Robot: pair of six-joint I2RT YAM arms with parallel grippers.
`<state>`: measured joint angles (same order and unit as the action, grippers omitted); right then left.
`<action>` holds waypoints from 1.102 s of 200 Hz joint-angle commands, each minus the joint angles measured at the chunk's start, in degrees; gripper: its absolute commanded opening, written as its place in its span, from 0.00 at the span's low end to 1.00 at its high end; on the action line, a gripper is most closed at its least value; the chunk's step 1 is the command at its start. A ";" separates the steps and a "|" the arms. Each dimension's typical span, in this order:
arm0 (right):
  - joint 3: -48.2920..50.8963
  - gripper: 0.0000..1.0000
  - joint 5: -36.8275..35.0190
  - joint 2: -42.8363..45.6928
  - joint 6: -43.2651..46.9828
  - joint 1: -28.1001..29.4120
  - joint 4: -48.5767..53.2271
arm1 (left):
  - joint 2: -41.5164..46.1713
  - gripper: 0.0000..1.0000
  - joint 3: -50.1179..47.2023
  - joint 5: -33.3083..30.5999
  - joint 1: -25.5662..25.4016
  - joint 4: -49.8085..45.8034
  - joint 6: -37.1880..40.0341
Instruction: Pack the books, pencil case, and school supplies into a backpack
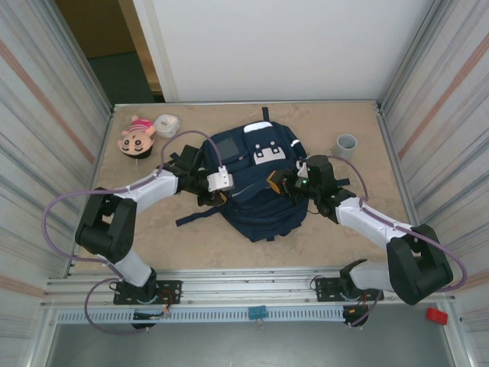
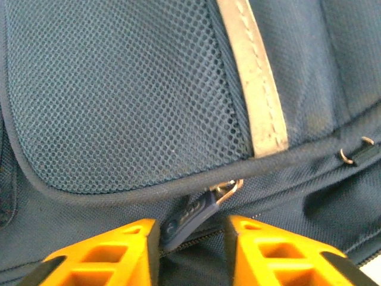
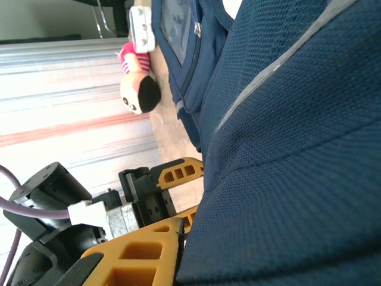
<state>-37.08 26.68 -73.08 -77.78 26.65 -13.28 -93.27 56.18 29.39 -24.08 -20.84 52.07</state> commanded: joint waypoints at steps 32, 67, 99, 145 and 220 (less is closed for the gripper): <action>0.32 0.19 -2.04 0.94 0.26 0.33 -0.59 | 5.14 0.06 -1.53 4.83 0.17 -5.57 -1.76; 1.59 0.35 -3.17 1.56 -0.48 2.16 -0.43 | 8.82 0.03 -3.78 6.99 0.21 -4.70 -4.81; 3.10 0.40 -5.76 0.32 -2.21 6.31 -3.53 | 10.48 0.02 -5.37 8.48 0.00 -3.23 -7.19; 3.36 0.20 -8.17 -6.10 -5.03 10.90 -11.76 | 10.52 0.01 -5.82 9.19 -1.72 -3.63 -9.00; -1.92 0.05 -8.16 -14.19 -6.11 12.02 -18.65 | 13.39 0.01 -5.65 13.68 -5.62 -5.97 -11.15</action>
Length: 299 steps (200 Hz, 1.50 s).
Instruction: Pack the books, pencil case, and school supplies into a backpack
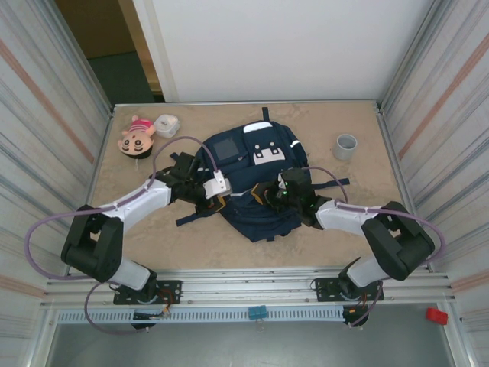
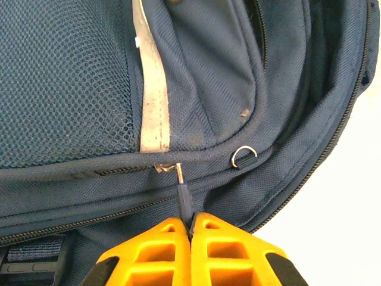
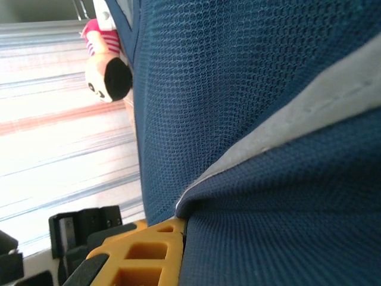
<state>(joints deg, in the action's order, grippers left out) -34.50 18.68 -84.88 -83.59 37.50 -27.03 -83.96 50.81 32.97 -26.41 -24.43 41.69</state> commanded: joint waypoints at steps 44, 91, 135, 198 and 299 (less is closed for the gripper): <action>-6.28 0.04 0.21 -3.25 -0.08 0.83 -5.31 | 6.22 0.01 -0.82 9.18 -5.77 -1.80 -3.41; -5.49 0.03 0.55 0.35 1.19 0.21 -2.05 | 5.48 0.11 -3.79 -1.99 -5.11 2.74 -7.82; -6.45 0.03 0.80 1.07 1.32 1.05 -1.64 | 2.57 0.51 -2.95 -5.63 -5.24 5.98 -10.43; -6.74 0.02 0.66 2.48 2.12 0.66 0.54 | 4.32 0.51 -4.25 -7.91 -3.82 8.41 -13.90; -7.51 0.03 0.29 6.50 3.26 0.03 3.77 | 3.81 0.62 -5.38 -14.25 -1.75 13.20 -12.42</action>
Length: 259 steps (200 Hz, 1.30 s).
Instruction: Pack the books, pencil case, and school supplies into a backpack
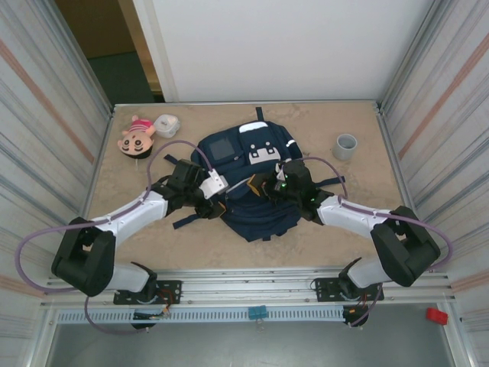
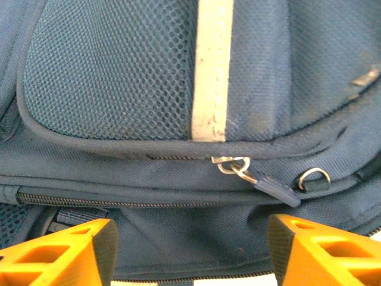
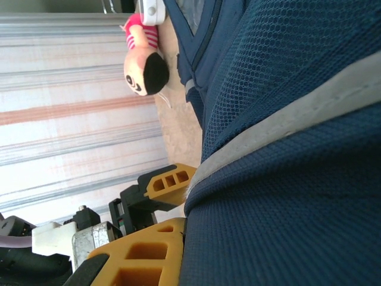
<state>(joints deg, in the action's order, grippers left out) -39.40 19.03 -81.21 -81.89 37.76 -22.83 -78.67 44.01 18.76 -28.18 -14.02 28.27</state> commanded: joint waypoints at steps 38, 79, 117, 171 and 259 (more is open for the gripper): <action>-2.55 0.03 -0.35 3.13 1.85 -0.37 0.11 | -2.07 0.68 2.92 8.67 -0.54 2.71 1.56; -2.65 0.03 -0.39 3.37 1.82 -0.32 0.15 | -1.88 0.73 3.09 7.68 -1.26 1.56 0.59; -2.63 0.03 -0.43 4.30 1.98 -0.41 0.72 | -4.09 0.64 4.53 1.67 -1.26 1.37 -2.45; -2.44 0.03 -0.62 6.11 2.64 -1.38 2.10 | -3.64 0.24 4.61 3.12 -1.43 0.09 -1.39; -2.49 0.02 -1.06 5.44 2.74 -1.72 1.65 | -0.16 0.04 2.95 11.57 -2.14 -0.65 -2.68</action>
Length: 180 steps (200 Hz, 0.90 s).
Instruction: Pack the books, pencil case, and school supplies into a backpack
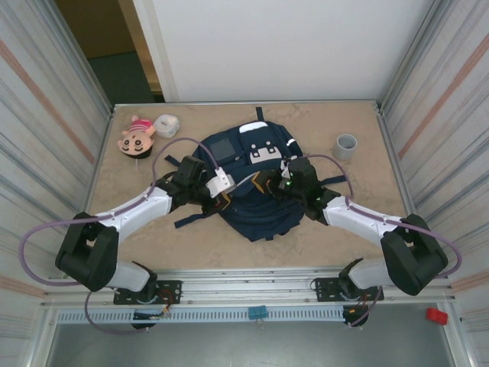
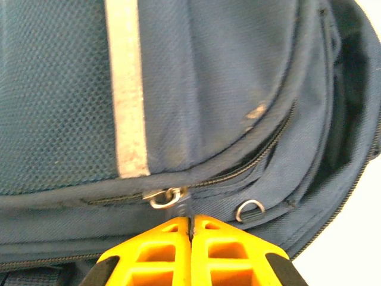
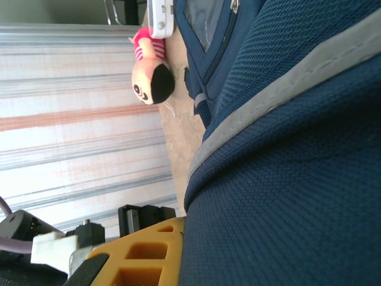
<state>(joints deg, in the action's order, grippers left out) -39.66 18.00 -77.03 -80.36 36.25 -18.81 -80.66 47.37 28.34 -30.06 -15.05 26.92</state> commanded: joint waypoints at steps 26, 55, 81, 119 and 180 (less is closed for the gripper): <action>-2.27 0.02 0.44 1.70 1.30 -0.71 -2.08 | 2.09 0.27 -0.46 -1.47 -0.25 1.35 -3.36; -2.46 0.03 0.66 2.25 1.55 -0.77 -1.34 | 1.40 0.51 -0.24 -3.29 -0.26 2.49 -5.14; -2.69 0.03 0.90 2.48 1.51 -0.74 -1.34 | 0.00 0.59 0.12 -2.95 -1.03 3.13 -5.30; -2.79 0.03 0.75 2.76 1.78 -0.75 -1.15 | -2.12 0.33 1.23 -9.77 -1.94 4.31 -7.00; -1.63 0.03 -0.33 2.24 2.05 -1.30 -0.98 | 1.62 0.00 0.92 2.85 -2.02 0.95 -4.66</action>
<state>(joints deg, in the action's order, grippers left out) -39.66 18.17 -76.64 -80.05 35.51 -17.76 -81.49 47.37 23.86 -31.88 -12.47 21.34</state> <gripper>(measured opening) 0.102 0.070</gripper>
